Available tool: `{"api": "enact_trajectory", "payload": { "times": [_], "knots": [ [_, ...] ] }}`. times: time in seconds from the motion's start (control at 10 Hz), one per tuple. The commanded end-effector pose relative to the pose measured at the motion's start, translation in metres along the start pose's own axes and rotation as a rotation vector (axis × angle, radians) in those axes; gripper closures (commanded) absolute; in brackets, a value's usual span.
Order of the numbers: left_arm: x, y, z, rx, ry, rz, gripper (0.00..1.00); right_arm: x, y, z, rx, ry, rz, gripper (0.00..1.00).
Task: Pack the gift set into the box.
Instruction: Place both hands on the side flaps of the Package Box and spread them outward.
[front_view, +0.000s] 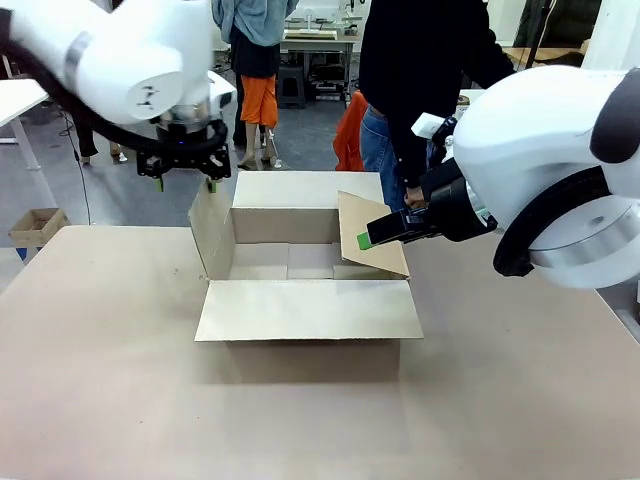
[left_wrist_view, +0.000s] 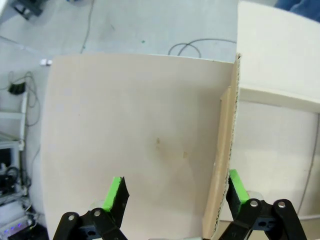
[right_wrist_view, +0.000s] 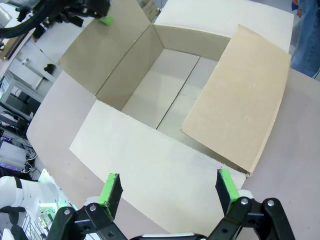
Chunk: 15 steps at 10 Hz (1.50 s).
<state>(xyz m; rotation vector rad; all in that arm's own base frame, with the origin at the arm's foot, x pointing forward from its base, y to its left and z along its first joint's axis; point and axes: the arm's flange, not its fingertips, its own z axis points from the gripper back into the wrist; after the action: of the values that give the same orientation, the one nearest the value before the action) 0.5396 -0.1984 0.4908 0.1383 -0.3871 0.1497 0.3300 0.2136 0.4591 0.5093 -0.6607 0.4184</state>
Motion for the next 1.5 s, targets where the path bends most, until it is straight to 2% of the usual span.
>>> {"api": "enact_trajectory", "payload": {
  "times": [0.0, 0.2, 0.4, 0.5, 0.6, 0.7, 1.0, 1.2, 1.3, 1.4],
  "knots": [
    [-0.005, 0.046, -0.005, -0.151, 0.052, -0.054, 0.0, 0.004, 0.001, 0.005, -0.004, 0.017, -0.019, 0.0],
    [0.001, 0.077, -0.028, -0.32, 0.092, -0.197, 0.0, 0.004, 0.001, 0.005, -0.004, 0.017, -0.019, 0.0],
    [0.006, 0.109, -0.049, -0.481, 0.111, -0.225, 0.0, 0.004, 0.001, 0.005, -0.004, 0.017, -0.019, 0.0],
    [0.01, 0.127, -0.058, -0.515, 0.1, -0.188, 0.0, 0.004, 0.001, 0.005, -0.004, 0.017, -0.019, 0.0],
    [0.01, 0.139, -0.071, -0.546, 0.147, -0.205, 0.0, 0.004, 0.001, 0.005, -0.004, 0.017, -0.019, 0.0],
    [0.008, 0.102, -0.051, -0.461, 0.066, -0.19, 0.0, 0.004, 0.001, 0.005, -0.004, 0.017, -0.019, 0.0],
    [0.008, 0.102, -0.051, -0.461, 0.066, -0.19, 0.0, 0.0, 0.0, 0.0, 0.0, 0.0, 0.0, 0.0],
    [0.008, 0.102, -0.051, -0.461, 0.066, -0.19, 0.0, 0.073, 0.034, -0.033, -0.202, 0.222, 0.015, 0.0],
    [0.008, 0.102, -0.051, -0.461, 0.066, -0.19, 0.0, 0.103, 0.046, -0.047, -0.272, 0.309, 0.003, 0.0],
    [0.008, 0.102, -0.051, -0.461, 0.066, -0.19, 0.0, 0.119, 0.05, -0.057, -0.29, 0.373, -0.04, 0.0]
  ]
}}
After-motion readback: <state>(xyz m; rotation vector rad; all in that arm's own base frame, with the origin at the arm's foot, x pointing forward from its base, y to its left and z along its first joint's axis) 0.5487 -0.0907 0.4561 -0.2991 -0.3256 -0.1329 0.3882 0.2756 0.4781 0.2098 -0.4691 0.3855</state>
